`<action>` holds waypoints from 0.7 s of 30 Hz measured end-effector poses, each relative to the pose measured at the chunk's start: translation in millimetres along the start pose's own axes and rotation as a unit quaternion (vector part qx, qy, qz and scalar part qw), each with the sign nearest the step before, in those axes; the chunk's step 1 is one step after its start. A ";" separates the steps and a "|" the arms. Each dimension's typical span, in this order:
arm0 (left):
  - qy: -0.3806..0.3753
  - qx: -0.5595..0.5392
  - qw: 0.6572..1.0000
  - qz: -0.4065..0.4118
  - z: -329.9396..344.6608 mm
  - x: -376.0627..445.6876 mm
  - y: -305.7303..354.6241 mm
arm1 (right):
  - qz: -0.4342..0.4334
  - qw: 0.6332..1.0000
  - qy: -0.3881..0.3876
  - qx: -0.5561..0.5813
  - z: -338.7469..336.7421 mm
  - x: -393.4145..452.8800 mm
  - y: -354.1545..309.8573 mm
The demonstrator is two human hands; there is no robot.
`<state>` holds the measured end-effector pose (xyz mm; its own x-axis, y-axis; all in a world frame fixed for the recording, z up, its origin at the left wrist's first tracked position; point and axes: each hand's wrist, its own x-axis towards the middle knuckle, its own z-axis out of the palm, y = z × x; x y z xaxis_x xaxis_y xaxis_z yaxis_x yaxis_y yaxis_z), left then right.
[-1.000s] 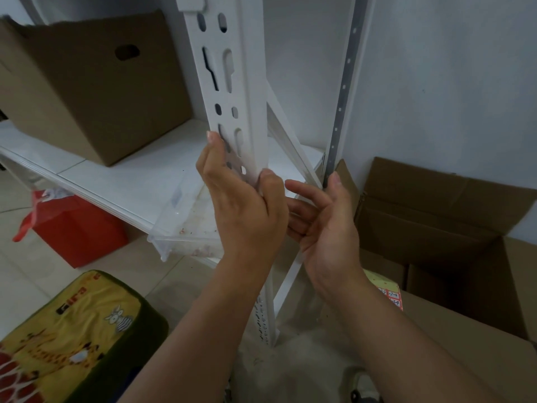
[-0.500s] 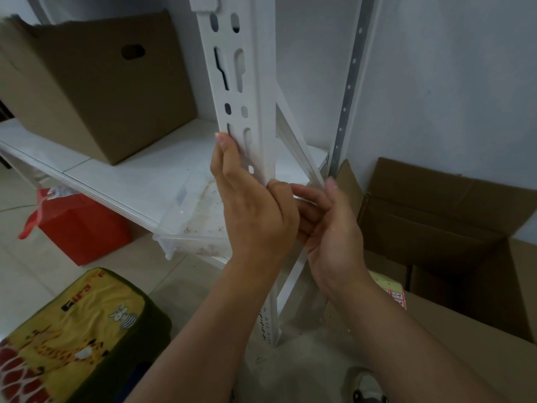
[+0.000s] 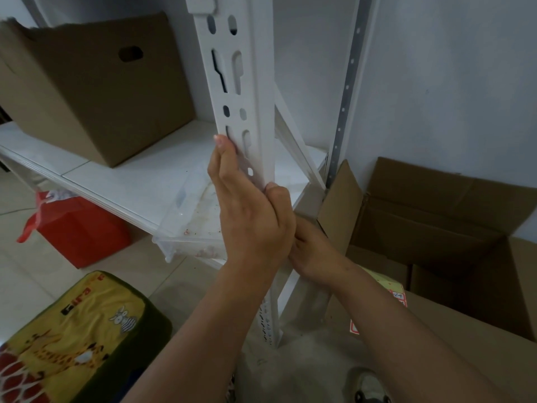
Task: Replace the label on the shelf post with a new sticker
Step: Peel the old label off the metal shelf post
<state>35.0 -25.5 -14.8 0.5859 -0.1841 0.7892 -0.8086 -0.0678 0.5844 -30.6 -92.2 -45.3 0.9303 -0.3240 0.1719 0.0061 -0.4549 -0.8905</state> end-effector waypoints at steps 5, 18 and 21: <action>-0.014 -0.002 1.000 0.006 -2.5 -0.4 -3.3 | 0.021 1.000 0.021 -0.008 0.7 0.9 3.9; -0.029 0.007 1.000 -0.007 -5.8 -0.4 0.4 | 0.109 0.986 0.106 -0.069 -8.1 14.4 11.1; -0.030 0.008 0.999 -0.004 -6.0 0.0 1.8 | 0.073 0.984 0.134 -0.090 -19.8 16.2 10.6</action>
<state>33.9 -19.7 -12.6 0.5887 -0.2427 0.7710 -0.8046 -0.0847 0.5877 -22.8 -118.8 -43.6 0.7857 -0.5936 0.1742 -0.2081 -0.5189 -0.8291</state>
